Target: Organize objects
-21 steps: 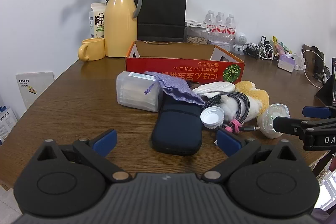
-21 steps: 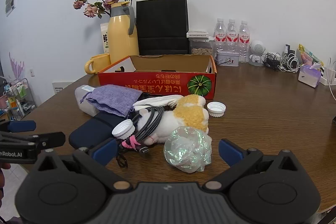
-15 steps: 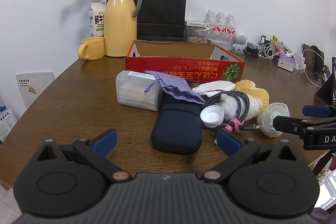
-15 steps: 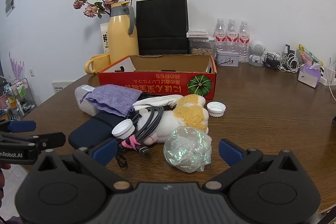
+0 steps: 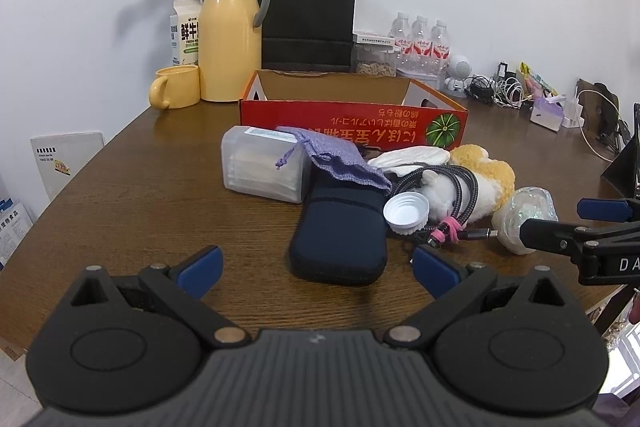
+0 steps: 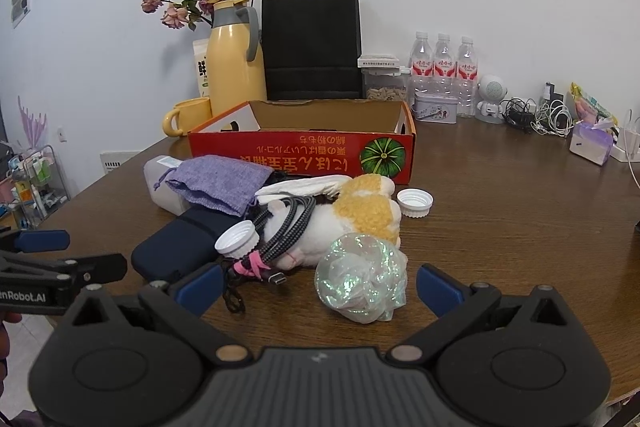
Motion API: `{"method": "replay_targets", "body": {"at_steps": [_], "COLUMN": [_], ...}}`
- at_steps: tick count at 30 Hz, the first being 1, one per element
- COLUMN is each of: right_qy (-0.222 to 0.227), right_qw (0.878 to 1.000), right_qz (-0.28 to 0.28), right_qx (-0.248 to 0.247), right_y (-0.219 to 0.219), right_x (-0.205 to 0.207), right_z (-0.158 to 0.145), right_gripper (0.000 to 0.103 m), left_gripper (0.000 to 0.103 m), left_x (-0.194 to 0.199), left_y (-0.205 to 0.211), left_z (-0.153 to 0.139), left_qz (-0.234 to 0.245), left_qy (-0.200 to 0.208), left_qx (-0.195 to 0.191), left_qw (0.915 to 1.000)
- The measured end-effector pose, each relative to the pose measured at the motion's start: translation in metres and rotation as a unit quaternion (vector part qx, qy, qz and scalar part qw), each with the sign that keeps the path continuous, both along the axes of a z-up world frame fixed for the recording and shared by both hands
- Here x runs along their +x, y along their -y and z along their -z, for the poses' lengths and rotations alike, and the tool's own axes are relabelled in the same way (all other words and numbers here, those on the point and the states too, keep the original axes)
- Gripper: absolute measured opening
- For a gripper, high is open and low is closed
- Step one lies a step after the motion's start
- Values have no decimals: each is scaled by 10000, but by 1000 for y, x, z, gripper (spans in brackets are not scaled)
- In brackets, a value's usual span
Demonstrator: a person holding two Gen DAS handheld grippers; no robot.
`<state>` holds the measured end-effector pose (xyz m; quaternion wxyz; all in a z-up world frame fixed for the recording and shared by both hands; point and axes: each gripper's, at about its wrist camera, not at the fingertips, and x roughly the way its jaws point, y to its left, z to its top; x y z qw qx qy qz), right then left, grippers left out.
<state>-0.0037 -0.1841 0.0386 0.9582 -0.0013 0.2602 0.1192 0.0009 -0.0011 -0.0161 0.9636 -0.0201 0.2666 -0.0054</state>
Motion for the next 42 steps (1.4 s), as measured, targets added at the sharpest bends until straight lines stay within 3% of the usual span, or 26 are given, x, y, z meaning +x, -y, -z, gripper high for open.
{"method": "replay_targets", "body": {"at_steps": [42], "right_qy": [-45], "right_qw": [10000], "right_qz": [14], "right_qx": [-28], "right_y": [0], "right_x": [-4], "right_z": [6], "right_gripper": [103], "left_gripper": [103], "left_x": [-4], "left_y": [0], "left_z": [8], "left_qz": [7], "left_qy": [-54], "left_qx": [-5], "left_qw": [10000]}}
